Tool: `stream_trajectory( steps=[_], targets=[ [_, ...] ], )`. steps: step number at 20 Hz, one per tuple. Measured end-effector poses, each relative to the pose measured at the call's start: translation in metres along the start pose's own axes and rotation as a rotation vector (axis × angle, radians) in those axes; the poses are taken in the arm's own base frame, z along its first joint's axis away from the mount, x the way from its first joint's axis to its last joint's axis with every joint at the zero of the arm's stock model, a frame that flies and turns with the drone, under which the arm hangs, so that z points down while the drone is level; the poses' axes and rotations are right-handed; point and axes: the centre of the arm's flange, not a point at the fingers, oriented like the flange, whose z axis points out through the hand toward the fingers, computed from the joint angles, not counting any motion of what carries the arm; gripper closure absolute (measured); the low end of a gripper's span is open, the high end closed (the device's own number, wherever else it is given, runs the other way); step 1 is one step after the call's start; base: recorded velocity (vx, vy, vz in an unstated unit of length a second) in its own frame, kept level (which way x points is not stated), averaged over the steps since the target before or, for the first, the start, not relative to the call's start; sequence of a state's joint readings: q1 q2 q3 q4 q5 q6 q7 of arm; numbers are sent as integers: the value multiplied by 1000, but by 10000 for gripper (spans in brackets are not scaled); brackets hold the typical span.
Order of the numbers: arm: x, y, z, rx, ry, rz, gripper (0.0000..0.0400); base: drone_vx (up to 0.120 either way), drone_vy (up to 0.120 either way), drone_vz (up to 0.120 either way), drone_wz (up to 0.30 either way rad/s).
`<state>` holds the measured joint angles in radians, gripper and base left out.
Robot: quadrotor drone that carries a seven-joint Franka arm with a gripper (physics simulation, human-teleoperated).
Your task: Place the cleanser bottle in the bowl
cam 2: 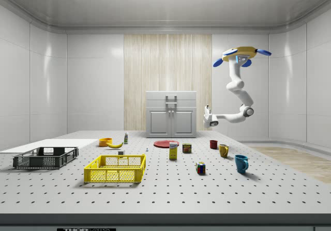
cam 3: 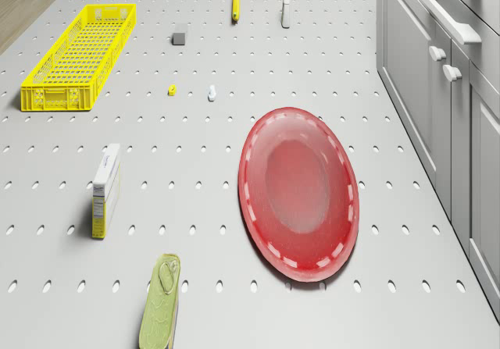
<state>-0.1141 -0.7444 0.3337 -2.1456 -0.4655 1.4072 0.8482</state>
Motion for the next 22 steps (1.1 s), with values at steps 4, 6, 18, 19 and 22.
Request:
stream_trajectory(
  steps=[4,6,18,19,22],
  targets=[
    [-37,-36,15,-384,385,-12,0,120,-120,0,0],
    [-55,-53,37,-625,624,-19,0,120,-120,-80,0],
    [-59,-53,161,-1575,1572,-54,0,120,-97,-120,0],
    [-57,-51,164,-1601,1599,-55,0,120,0,-120,0],
    [-53,-47,170,-1658,1658,-60,0,120,0,-67,0]
  ],
)
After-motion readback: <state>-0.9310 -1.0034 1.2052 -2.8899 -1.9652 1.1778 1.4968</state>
